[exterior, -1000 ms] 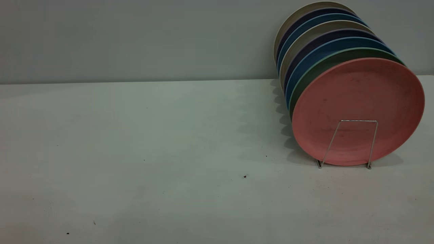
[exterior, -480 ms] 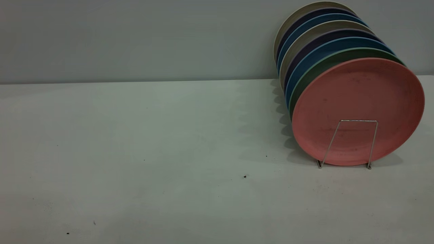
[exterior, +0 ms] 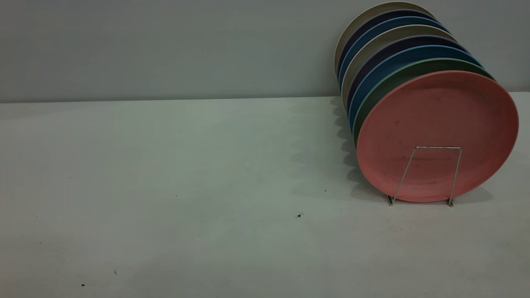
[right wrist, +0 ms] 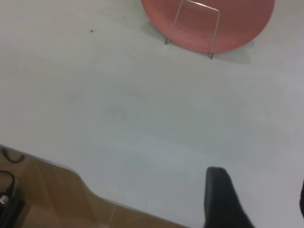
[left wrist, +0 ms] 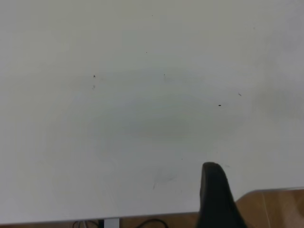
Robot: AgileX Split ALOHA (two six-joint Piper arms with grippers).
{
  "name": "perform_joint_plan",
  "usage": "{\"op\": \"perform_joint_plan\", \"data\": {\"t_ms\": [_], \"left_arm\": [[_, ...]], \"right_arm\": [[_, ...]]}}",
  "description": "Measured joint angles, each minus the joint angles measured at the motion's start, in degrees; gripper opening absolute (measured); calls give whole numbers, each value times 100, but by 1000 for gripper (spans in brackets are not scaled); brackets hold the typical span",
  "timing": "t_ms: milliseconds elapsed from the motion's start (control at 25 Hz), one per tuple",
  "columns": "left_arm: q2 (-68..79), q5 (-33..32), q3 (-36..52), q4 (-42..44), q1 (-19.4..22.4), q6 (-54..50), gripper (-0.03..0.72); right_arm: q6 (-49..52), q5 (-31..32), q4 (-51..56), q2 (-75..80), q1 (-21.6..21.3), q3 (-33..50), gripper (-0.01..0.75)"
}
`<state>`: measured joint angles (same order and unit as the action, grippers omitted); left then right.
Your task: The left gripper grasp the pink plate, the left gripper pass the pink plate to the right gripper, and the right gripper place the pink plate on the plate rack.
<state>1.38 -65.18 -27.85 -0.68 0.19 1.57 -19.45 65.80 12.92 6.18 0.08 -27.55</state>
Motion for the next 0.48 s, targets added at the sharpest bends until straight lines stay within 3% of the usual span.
{"op": "perform_joint_plan", "data": {"t_ms": [480], "left_arm": [[-260,2,0,0,0,-4,484]], "right_arm": [[0,37,0,-713,0,0,409]]}}
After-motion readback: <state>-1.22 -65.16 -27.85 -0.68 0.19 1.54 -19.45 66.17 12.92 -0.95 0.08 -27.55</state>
